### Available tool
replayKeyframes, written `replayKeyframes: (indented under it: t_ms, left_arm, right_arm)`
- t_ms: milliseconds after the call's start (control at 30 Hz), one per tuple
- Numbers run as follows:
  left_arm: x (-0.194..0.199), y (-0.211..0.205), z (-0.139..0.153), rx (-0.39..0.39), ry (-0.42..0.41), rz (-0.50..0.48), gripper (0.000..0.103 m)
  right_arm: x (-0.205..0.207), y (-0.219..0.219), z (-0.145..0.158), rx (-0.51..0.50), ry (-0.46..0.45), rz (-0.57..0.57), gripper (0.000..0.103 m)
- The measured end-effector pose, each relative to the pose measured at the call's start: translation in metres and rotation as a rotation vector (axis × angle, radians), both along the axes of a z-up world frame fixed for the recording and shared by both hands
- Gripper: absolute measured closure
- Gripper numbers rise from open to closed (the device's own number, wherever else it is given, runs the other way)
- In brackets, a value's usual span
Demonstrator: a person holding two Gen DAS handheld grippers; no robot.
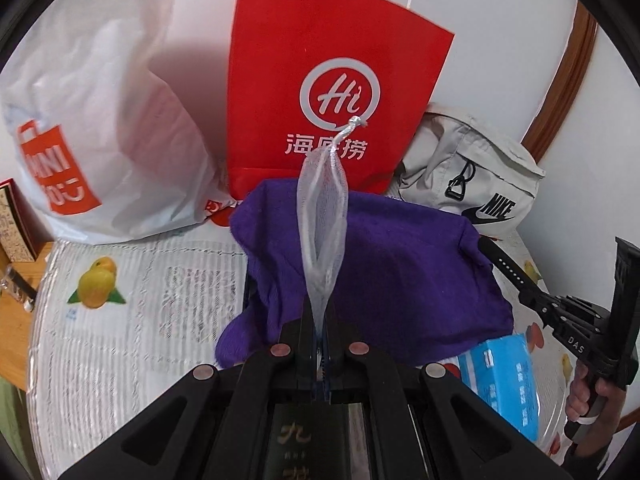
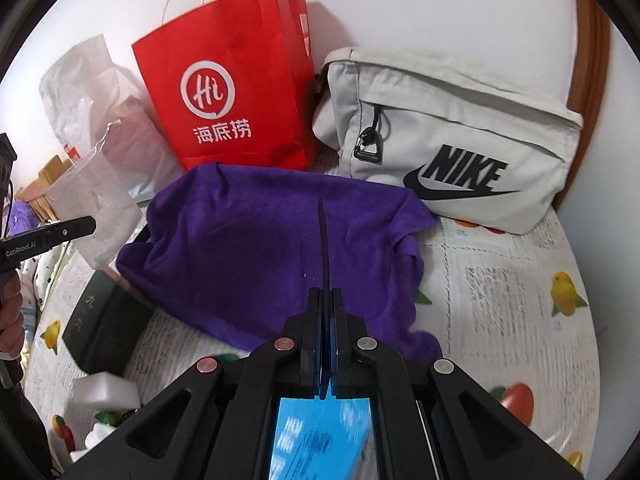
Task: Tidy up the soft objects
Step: 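Open the left tool over the purple towel while the right tool releases the strap there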
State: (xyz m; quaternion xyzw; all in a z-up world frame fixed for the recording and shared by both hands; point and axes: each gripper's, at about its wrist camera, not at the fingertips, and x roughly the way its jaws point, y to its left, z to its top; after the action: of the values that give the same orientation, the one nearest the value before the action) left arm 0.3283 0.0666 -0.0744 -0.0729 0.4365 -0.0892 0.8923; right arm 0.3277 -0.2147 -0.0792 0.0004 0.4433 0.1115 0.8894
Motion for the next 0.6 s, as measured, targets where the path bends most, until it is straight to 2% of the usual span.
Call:
replayKeyframes:
  t_ms: [233,333,600]
  left_arm:
    - [0.034,-0.011,-0.023,0.008,0.065,-0.026,0.100]
    - [0.045,-0.016,-0.031,-0.024,0.095,-0.050,0.100]
    - [0.067,-0.035,-0.049,-0.026,0.161,-0.105,0.100]
  right_arm:
    - [0.038,0.006,-0.021,-0.018,0.050,0.024,0.100]
    - [0.049,0.009,-0.032,-0.023,0.076,0.032,0.100]
    - [0.062,0.016,-0.052,-0.039,0.124,0.055,0.100]
